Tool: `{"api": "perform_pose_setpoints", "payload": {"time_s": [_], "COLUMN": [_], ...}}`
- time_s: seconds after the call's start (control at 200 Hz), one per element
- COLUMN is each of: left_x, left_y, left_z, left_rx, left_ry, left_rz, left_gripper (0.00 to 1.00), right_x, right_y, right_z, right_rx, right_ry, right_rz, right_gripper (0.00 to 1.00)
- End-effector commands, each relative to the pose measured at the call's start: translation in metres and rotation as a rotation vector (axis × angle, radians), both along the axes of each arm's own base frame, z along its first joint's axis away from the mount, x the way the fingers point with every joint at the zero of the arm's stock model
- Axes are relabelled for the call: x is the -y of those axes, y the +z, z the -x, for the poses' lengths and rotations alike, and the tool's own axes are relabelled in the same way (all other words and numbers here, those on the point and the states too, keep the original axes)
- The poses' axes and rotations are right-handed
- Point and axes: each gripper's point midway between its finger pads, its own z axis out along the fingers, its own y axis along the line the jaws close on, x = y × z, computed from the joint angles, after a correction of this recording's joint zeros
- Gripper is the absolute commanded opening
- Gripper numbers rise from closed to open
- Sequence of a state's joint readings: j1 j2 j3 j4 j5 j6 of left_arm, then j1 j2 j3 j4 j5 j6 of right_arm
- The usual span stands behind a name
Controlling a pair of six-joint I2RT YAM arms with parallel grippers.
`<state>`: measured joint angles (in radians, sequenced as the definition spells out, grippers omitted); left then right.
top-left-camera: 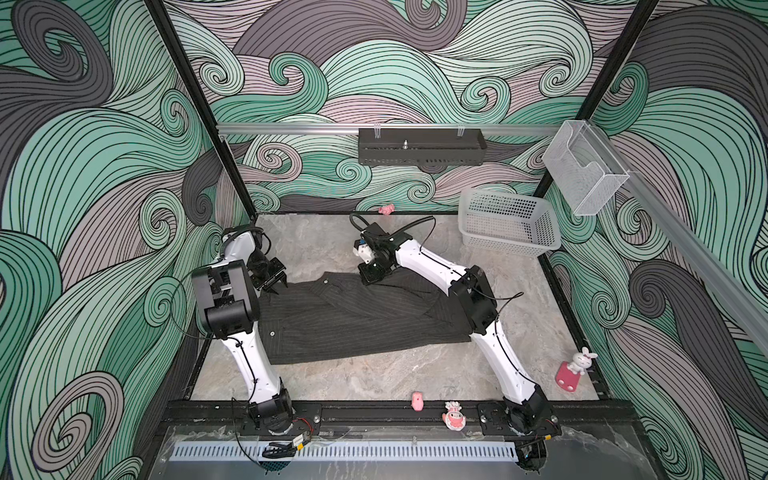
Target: Fold and stack the long sleeve shirts
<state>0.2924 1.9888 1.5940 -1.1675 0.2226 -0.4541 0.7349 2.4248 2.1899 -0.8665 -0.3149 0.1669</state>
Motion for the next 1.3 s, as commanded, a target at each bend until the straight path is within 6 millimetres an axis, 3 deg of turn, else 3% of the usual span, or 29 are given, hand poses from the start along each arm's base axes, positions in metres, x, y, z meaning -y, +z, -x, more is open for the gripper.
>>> {"api": "perform_pose_setpoints", "payload": {"time_s": [0.0,0.04,0.135,0.26,0.41,0.68,0.846,1.061,1.206,1.296], "left_x": [0.006,0.009,0.017,0.028,0.043,0.086,0.110,0.155,0.194,0.206], "left_y": [0.051,0.061,0.077,0.091,0.097,0.078,0.069,0.060,0.049,0.038], "left_z": [0.004,0.005,0.007,0.013,0.023,0.031,0.030,0.020,0.018,0.019], "left_rx": [0.129,0.167,0.241,0.303,0.332,0.292,0.286,0.296,0.292,0.263], "left_ry": [-0.017,-0.018,-0.025,-0.041,-0.080,-0.215,-0.269,-0.353,-0.399,-0.411], "left_rz": [-0.009,-0.008,0.011,0.039,0.048,0.073,0.086,0.153,0.241,0.257], "left_gripper": [0.36,0.36,0.36,0.38,0.40,0.41,0.41,0.41,0.41,0.42], "right_x": [0.002,0.005,0.021,0.043,0.074,0.138,0.177,0.175,0.182,0.191], "right_y": [0.080,0.101,0.129,0.133,0.115,0.032,0.009,0.019,0.003,-0.006], "right_z": [0.018,0.023,0.042,0.070,0.089,0.097,0.101,0.104,0.116,0.124], "right_rx": [0.081,0.114,0.156,0.128,0.079,-0.061,-0.063,-0.060,-0.107,-0.122], "right_ry": [0.038,0.041,0.036,0.046,0.009,-0.100,-0.170,-0.156,-0.145,-0.150], "right_rz": [-0.114,-0.155,-0.217,-0.226,-0.182,0.042,0.220,0.193,0.220,0.252], "right_gripper": [0.00,0.00,0.00,0.00,0.00,0.00,0.00,0.04,0.03,0.04]}}
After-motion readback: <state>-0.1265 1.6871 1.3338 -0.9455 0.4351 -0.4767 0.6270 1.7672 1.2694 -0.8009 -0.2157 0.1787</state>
